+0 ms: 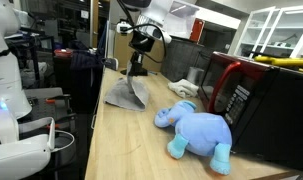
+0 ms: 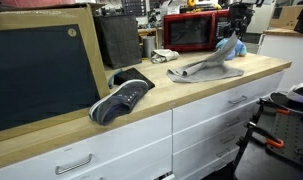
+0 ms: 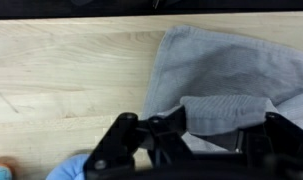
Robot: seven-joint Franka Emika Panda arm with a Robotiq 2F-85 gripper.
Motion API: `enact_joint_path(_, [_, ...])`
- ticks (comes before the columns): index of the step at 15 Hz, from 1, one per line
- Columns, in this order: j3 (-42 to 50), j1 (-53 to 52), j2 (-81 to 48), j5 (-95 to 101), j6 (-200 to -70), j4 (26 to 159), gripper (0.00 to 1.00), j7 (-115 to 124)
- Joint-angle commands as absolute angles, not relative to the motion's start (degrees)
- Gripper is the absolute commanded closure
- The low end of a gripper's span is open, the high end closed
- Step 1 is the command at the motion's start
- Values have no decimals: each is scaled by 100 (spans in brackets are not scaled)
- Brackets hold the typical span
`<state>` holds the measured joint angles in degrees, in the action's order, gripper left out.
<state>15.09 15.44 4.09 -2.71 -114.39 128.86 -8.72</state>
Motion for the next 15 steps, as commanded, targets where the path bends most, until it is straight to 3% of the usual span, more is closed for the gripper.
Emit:
enact_joint_path(1, [1504, 1492, 1264, -110, -11375, 13610, 100, -1295])
enact_joint_path(6, [1550, 1492, 2032, 162, -11427, 14363, 100, -1734])
enact_joint_path(7, [1547, 1481, 2129, 185, -11467, 14478, 75, -1753])
enact_joint_path(9, [1572, 1469, 2250, 148, -11487, 14570, 67, -1752])
enact_joint_path(15, [1425, 1212, 1905, -659, -11667, 14110, 23, -1035])
